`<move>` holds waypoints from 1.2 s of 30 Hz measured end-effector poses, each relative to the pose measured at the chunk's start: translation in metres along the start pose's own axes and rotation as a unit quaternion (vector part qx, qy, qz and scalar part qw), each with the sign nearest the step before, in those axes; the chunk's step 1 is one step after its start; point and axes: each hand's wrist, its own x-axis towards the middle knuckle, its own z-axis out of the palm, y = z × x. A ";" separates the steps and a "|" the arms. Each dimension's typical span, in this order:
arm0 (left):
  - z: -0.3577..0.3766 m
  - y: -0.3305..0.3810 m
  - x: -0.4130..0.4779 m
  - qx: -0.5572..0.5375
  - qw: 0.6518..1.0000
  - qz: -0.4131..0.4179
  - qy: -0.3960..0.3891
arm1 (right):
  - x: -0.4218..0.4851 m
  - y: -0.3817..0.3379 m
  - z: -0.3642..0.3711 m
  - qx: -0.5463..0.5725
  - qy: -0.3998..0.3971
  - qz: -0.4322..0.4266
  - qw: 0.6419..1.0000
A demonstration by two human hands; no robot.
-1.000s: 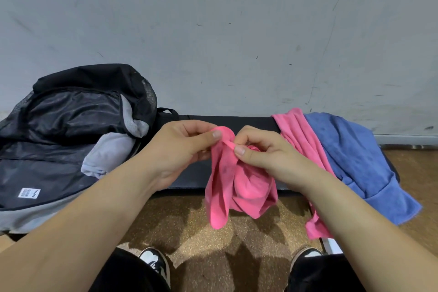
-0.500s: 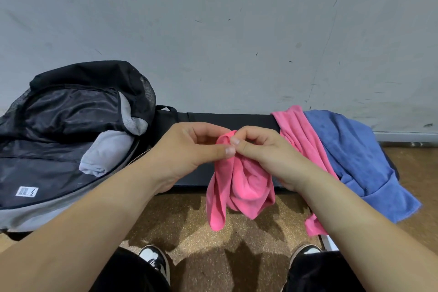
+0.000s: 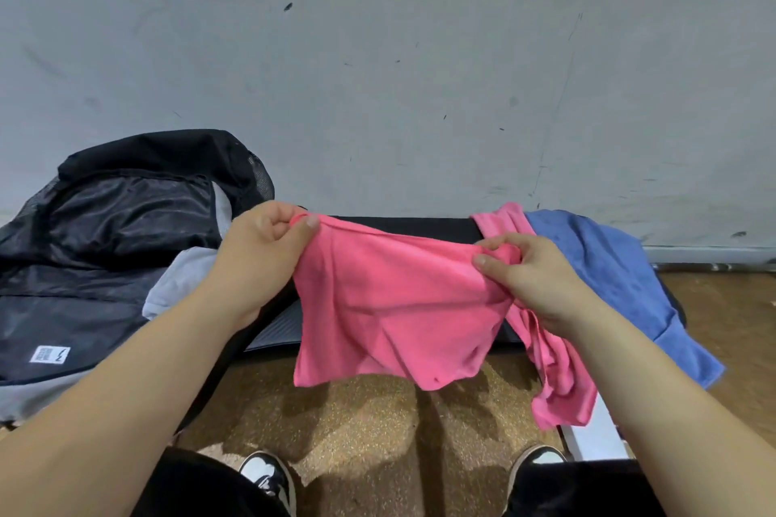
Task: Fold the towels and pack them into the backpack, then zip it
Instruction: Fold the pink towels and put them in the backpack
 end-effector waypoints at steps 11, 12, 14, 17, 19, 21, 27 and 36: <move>-0.028 0.013 -0.012 -0.116 0.988 -0.016 -0.097 | -0.018 -0.015 -0.045 0.299 -0.144 0.008 0.943; -0.031 0.010 -0.010 -0.092 0.993 -0.004 -0.077 | -0.017 -0.011 -0.047 0.276 -0.140 0.009 0.951; -0.034 0.006 -0.007 -0.098 0.994 0.014 -0.035 | -0.018 -0.008 -0.046 0.203 -0.120 -0.002 0.972; -0.037 0.001 -0.003 -0.100 0.994 0.012 -0.034 | -0.018 -0.008 -0.040 0.196 -0.106 -0.038 0.974; -0.038 -0.003 -0.001 -0.087 0.995 0.010 -0.043 | -0.017 -0.011 -0.039 0.184 -0.095 -0.060 0.976; -0.037 -0.005 0.001 -0.085 0.996 0.009 -0.039 | -0.016 -0.011 -0.041 0.176 -0.078 -0.072 0.979; -0.033 -0.005 0.002 -0.038 0.999 0.019 -0.031 | -0.007 -0.004 -0.046 0.201 -0.096 -0.068 0.972; -0.038 -0.002 0.001 -0.013 0.998 0.008 -0.061 | 0.002 0.008 -0.041 0.162 -0.111 -0.016 0.980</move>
